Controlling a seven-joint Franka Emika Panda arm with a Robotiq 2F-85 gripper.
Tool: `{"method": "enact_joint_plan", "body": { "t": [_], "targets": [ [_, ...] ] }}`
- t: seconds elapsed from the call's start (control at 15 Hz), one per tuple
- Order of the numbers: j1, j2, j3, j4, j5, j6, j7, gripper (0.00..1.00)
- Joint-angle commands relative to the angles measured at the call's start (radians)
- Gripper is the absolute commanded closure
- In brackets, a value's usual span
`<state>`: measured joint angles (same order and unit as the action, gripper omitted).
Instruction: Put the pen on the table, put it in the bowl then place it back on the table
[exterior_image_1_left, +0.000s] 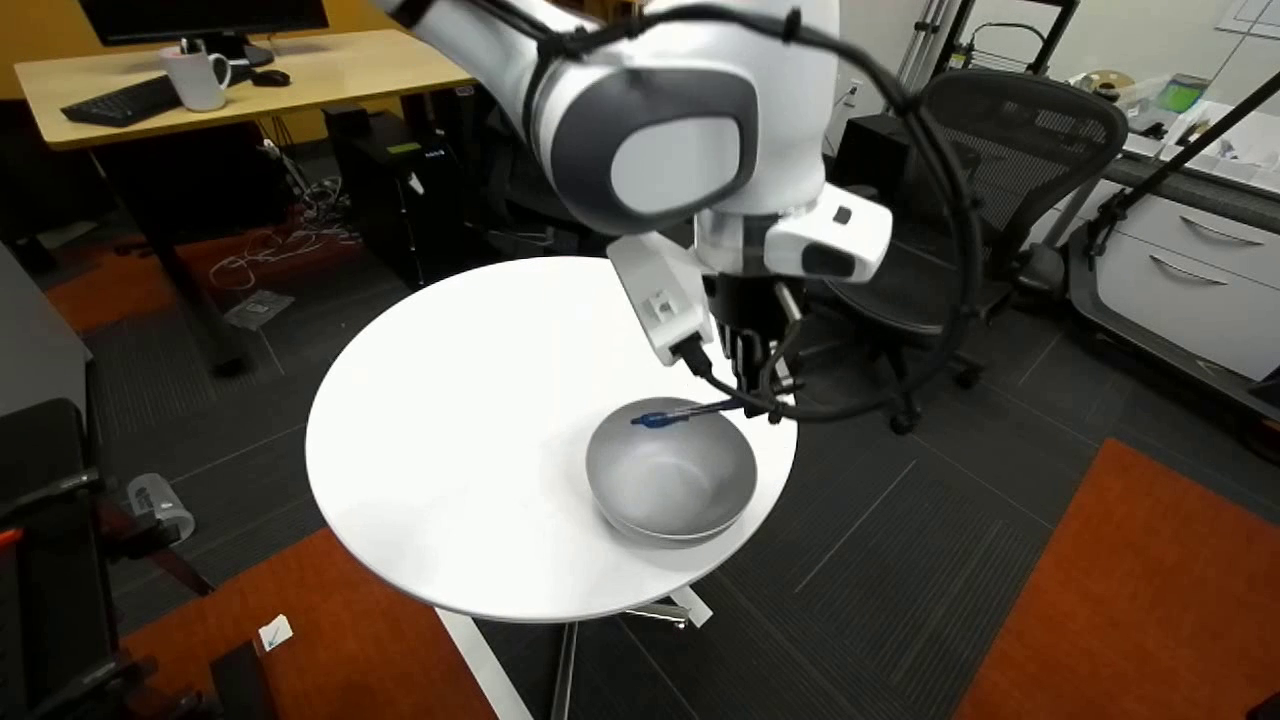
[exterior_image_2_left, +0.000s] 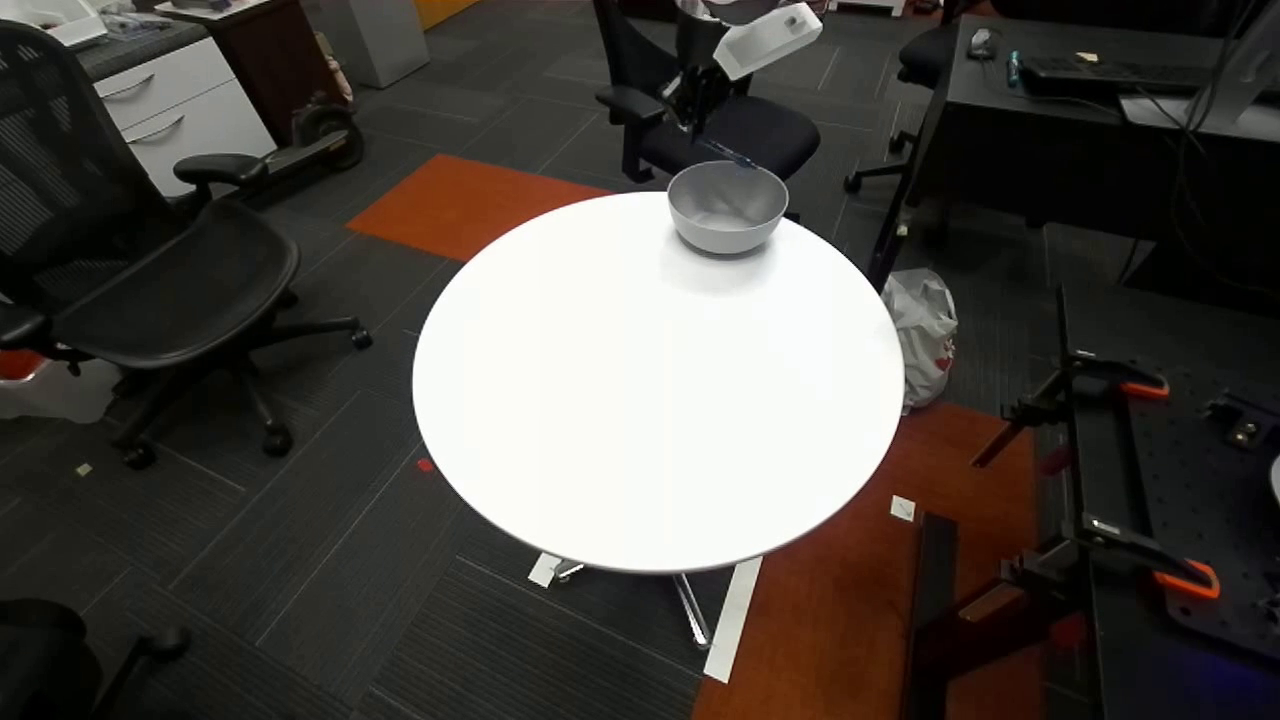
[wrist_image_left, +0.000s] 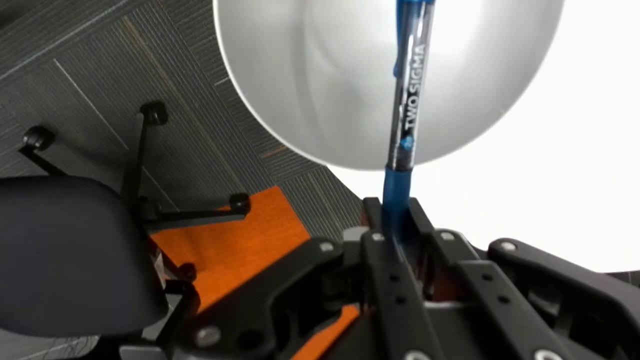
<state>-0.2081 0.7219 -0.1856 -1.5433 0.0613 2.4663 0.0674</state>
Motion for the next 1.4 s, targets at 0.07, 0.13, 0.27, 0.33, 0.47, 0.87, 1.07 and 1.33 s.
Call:
{"method": "enact_joint_plan", "body": {
  "t": [0.07,0.13,0.27,0.33,0.47,0.87,1.07,1.33],
  "targets": [
    [0.077,-0.17,0.005,-0.128,-0.081,0.023,0.014,0.97],
    [0.096,-0.183,0.014,-0.134,-0.098,0.017,0.012,0.97],
    [0.144,-0.185,0.029,-0.138,-0.129,0.023,0.035,0.97],
    [0.157,-0.19,0.044,-0.142,-0.131,0.02,0.026,0.97],
    [0.188,-0.166,0.074,-0.131,-0.123,0.022,0.019,0.97],
    [0.25,-0.111,0.131,-0.143,-0.132,0.06,-0.01,0.97],
    [0.257,-0.081,0.141,-0.149,-0.138,0.095,-0.016,0.97],
    [0.261,-0.057,0.137,-0.146,-0.147,0.109,-0.02,0.61]
  ]
}}
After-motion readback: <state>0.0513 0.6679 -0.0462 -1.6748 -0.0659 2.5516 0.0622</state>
